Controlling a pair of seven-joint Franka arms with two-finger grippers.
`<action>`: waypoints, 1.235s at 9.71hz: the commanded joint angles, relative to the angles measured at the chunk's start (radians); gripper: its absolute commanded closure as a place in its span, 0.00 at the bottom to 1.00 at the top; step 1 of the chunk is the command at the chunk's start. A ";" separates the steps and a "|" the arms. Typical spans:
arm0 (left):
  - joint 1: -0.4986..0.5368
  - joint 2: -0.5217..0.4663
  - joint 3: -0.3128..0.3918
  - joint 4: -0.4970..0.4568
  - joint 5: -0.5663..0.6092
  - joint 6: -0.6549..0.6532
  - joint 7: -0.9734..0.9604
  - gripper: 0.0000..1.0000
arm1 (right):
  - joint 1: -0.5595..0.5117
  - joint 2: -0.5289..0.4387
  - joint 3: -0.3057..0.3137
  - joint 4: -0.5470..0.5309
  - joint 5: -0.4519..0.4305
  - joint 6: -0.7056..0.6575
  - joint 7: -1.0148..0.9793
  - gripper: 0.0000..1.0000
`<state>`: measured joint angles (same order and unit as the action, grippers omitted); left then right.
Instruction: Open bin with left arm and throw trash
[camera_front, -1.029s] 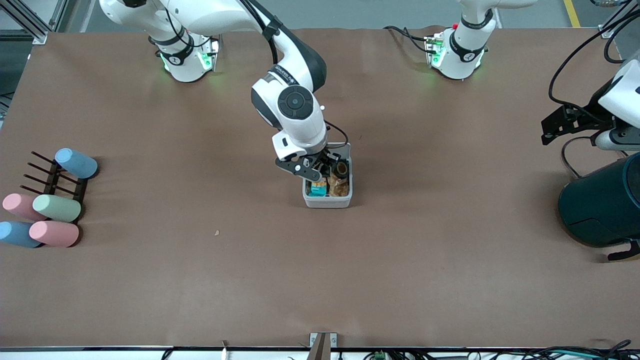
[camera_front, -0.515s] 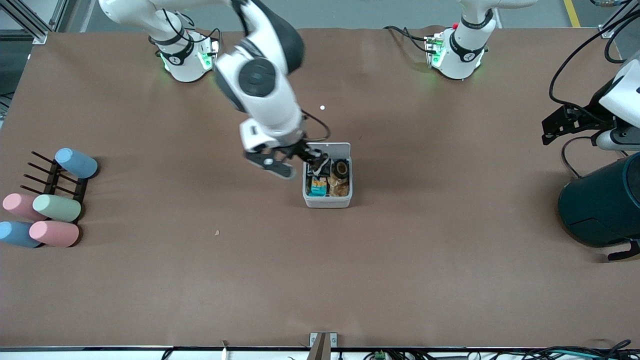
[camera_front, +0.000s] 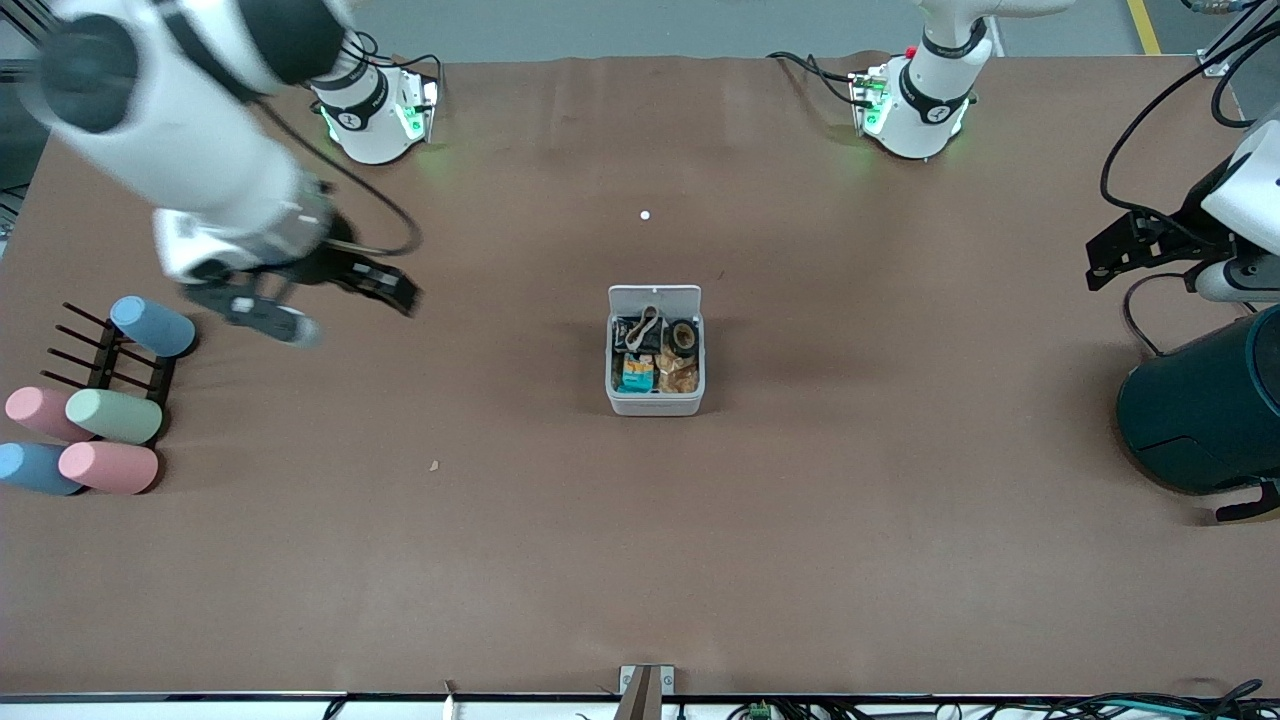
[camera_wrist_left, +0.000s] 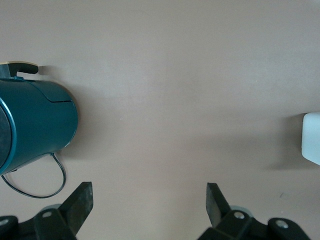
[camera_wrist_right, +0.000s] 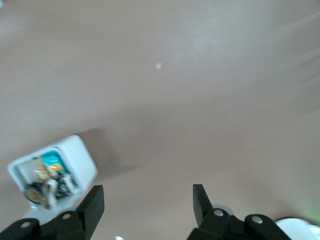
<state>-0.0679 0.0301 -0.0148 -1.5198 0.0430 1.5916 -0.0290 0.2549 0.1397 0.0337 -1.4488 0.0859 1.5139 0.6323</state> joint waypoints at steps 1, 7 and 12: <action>0.013 0.007 -0.001 0.018 -0.020 -0.013 0.000 0.00 | -0.136 -0.081 0.020 -0.036 -0.003 -0.084 -0.252 0.15; 0.020 0.008 -0.001 0.023 -0.055 -0.010 -0.012 0.00 | -0.292 -0.247 0.020 -0.094 -0.064 -0.215 -0.666 0.00; 0.020 0.008 -0.001 0.023 -0.032 -0.010 -0.012 0.00 | -0.296 -0.239 0.020 -0.082 -0.074 -0.159 -0.666 0.01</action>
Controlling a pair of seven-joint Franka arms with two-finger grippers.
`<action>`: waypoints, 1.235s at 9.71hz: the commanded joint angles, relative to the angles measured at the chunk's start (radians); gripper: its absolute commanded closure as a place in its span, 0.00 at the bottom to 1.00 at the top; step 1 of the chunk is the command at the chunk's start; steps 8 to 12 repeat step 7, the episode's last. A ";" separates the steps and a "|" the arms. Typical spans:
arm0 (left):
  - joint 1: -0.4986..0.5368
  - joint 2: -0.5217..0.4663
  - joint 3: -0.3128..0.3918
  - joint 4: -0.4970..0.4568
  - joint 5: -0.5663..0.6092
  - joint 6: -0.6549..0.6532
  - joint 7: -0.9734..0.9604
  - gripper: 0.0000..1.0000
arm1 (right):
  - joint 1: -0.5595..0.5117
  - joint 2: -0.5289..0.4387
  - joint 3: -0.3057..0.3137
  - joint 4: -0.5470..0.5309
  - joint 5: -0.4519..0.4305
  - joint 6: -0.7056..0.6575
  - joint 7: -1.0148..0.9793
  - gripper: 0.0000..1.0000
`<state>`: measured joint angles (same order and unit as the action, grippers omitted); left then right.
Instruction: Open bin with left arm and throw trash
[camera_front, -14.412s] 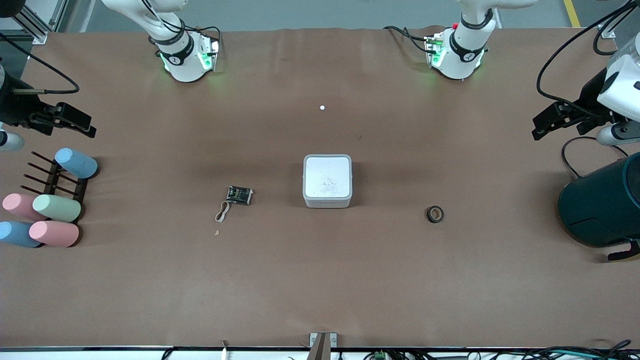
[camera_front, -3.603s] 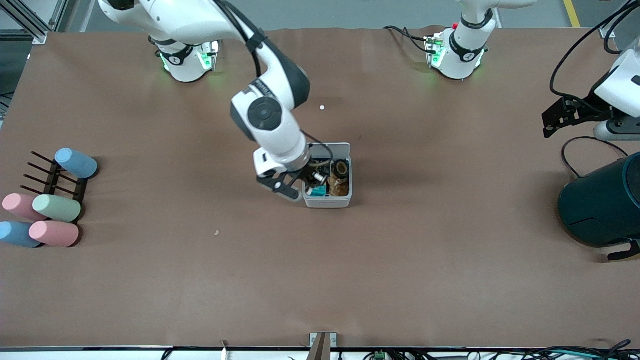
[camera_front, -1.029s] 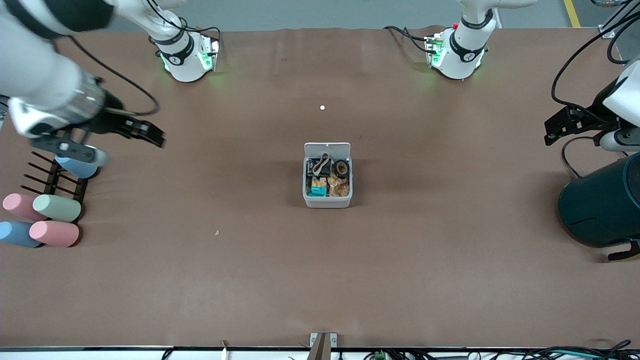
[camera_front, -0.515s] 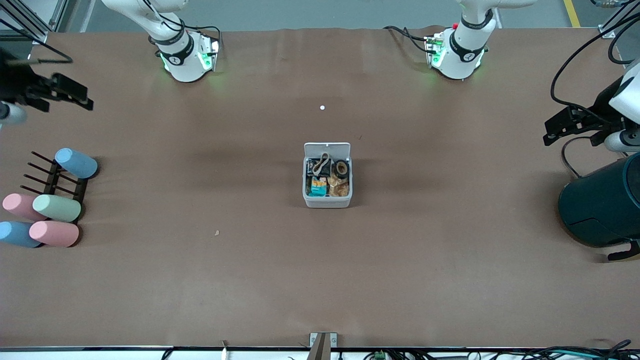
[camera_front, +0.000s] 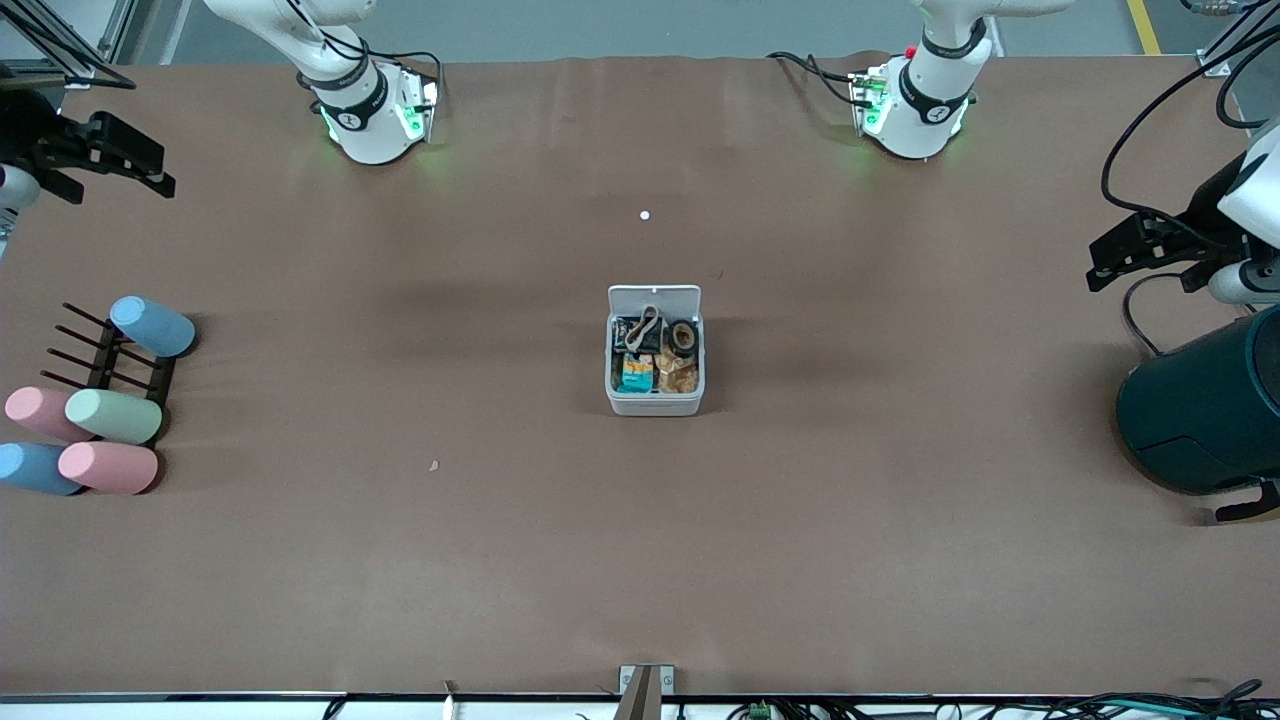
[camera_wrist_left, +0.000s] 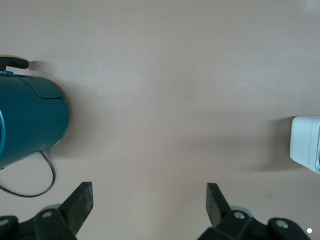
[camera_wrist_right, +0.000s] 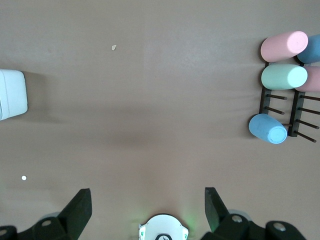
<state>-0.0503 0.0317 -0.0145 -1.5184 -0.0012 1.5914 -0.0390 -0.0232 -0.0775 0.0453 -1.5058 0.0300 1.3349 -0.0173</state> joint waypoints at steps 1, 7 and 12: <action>0.003 0.007 -0.001 0.021 0.012 -0.010 0.001 0.00 | -0.029 -0.021 0.008 -0.025 -0.031 0.029 -0.016 0.01; -0.002 0.007 -0.001 0.021 0.013 -0.010 -0.004 0.00 | -0.027 -0.010 0.010 -0.028 -0.035 0.041 -0.015 0.01; -0.002 0.007 -0.001 0.021 0.013 -0.010 -0.004 0.00 | -0.027 -0.010 0.010 -0.028 -0.035 0.041 -0.015 0.01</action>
